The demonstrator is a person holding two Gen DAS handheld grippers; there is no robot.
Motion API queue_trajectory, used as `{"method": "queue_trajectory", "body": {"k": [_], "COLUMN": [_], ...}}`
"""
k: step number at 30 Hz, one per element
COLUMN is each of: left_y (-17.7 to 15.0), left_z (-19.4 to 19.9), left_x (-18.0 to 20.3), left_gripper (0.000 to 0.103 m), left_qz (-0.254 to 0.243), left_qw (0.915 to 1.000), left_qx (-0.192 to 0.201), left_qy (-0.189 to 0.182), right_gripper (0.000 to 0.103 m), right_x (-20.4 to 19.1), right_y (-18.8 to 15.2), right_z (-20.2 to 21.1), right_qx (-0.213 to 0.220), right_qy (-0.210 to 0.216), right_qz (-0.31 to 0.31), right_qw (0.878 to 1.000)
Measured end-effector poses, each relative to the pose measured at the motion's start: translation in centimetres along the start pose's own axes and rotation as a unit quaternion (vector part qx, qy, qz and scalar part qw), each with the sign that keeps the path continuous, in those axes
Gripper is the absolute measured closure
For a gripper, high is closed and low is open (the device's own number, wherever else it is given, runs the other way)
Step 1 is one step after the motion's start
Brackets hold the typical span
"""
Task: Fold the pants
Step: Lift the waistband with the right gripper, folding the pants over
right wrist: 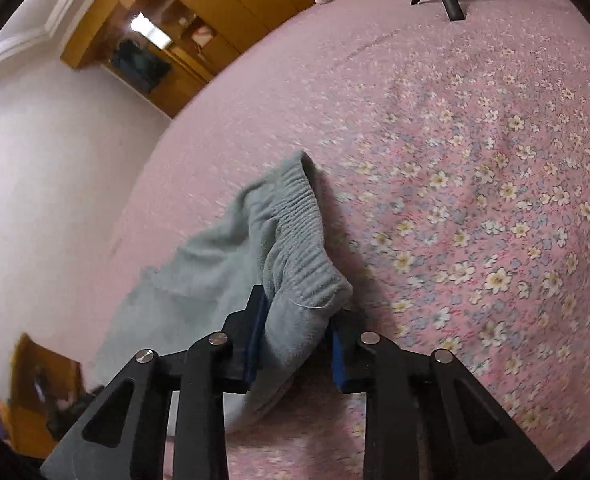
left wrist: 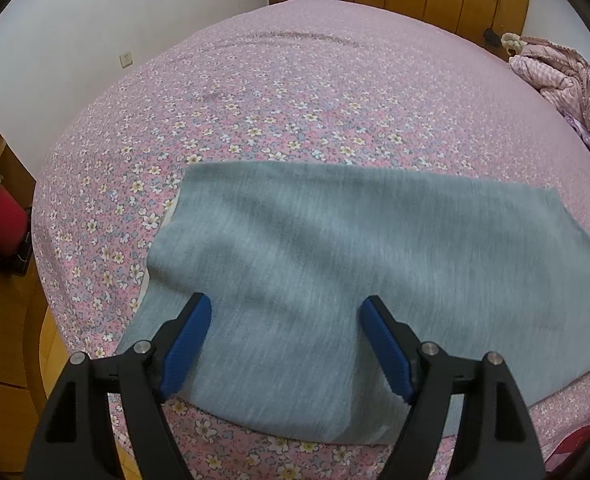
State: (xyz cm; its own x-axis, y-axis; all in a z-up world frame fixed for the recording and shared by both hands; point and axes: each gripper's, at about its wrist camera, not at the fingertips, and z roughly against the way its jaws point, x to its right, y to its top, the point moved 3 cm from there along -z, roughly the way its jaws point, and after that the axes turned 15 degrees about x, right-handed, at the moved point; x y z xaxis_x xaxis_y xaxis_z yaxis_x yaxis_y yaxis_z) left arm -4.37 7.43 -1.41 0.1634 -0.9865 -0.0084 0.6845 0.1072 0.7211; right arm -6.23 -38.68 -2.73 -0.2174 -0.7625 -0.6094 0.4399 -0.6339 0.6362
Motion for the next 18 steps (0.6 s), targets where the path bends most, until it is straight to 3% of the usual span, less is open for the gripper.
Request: {"method": "queue_trajectory", "body": {"k": [7, 12, 18], "left_y": [0.1, 0.2, 0.3], "left_z": [0.4, 1.1, 1.9], "left_x": [0.1, -0.5, -1.9], "left_gripper": [0.022, 0.022, 0.022], "left_qz": [0.004, 0.030, 0.054], "left_qw": [1.0000, 0.9995, 0.9985], "left_qx": [-0.002, -0.001, -0.005], "left_qy": [0.001, -0.013, -0.011], "right_gripper": [0.072, 0.075, 0.078], "right_x": [0.3, -1.3, -5.4], "right_y": [-0.2, -0.8, 0.0], "right_z": [-1.3, -1.6, 0.0], "right_qx": [-0.003, -0.005, 0.029], "right_qy": [-0.037, -0.049, -0.040], "right_qz": [0.016, 0.041, 0.114], "right_qw": [0.999, 0.998, 0.992]}}
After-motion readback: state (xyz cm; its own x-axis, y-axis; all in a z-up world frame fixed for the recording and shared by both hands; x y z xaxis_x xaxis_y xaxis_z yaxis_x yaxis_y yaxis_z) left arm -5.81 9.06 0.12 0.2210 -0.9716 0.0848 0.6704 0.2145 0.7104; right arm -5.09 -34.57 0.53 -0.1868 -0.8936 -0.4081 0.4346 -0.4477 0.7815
